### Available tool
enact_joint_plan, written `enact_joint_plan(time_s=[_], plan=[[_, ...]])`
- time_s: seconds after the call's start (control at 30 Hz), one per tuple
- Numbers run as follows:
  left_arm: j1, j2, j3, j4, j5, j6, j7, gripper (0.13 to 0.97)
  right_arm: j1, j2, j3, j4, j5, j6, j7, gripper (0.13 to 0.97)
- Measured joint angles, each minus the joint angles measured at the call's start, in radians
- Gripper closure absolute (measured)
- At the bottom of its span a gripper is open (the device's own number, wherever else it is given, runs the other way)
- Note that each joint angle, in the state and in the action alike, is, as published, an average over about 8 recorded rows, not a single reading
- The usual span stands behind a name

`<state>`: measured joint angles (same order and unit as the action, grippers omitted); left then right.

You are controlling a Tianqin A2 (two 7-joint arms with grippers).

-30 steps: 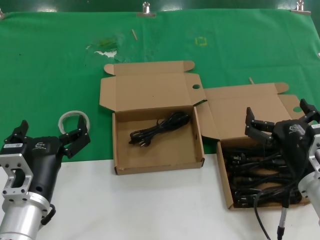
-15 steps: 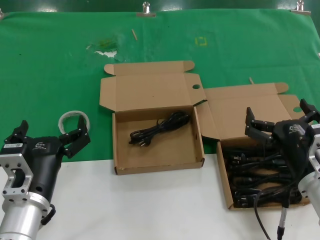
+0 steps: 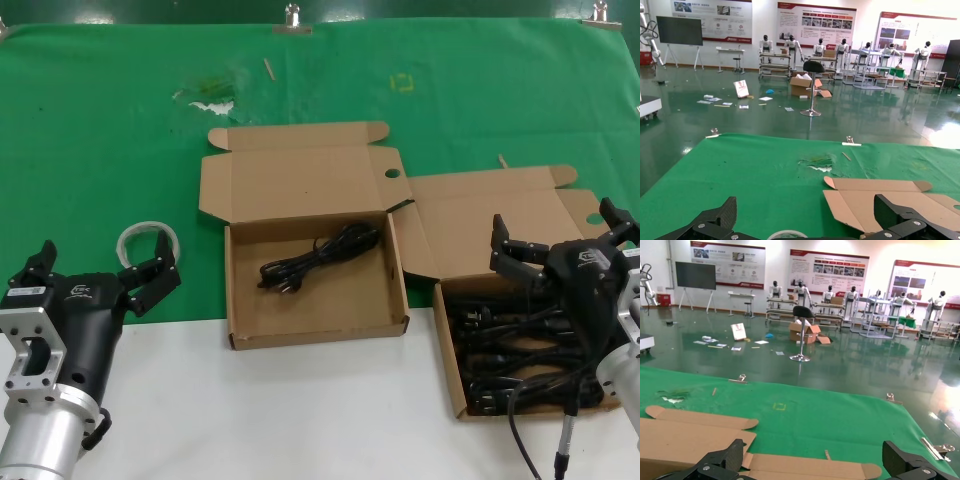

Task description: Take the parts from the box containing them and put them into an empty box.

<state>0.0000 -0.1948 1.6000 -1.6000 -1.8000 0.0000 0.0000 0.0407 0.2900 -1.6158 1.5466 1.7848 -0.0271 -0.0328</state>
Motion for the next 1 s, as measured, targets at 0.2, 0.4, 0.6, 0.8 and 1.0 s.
enact_joint_plan(time_s=[0.2, 0.4, 0.6, 0.8, 1.0], plan=[[0.0, 0.0, 0.0, 0.0, 0.0, 0.0, 0.0, 0.132, 0.0, 0.0, 0.0, 0.0, 0.0, 0.0, 0.0, 0.129], [0.0, 0.0, 0.0, 0.0, 0.0, 0.0, 0.0, 0.132, 0.0, 0.0, 0.0, 0.0, 0.0, 0.0, 0.0, 0.129], [0.0, 0.0, 0.0, 0.0, 0.0, 0.0, 0.0, 0.132, 0.0, 0.0, 0.0, 0.0, 0.0, 0.0, 0.0, 0.129], [0.0, 0.0, 0.0, 0.0, 0.0, 0.0, 0.0, 0.132, 0.0, 0.0, 0.0, 0.0, 0.0, 0.0, 0.0, 0.129], [0.0, 0.0, 0.0, 0.0, 0.0, 0.0, 0.0, 0.132, 0.0, 0.0, 0.0, 0.0, 0.0, 0.0, 0.0, 0.129]])
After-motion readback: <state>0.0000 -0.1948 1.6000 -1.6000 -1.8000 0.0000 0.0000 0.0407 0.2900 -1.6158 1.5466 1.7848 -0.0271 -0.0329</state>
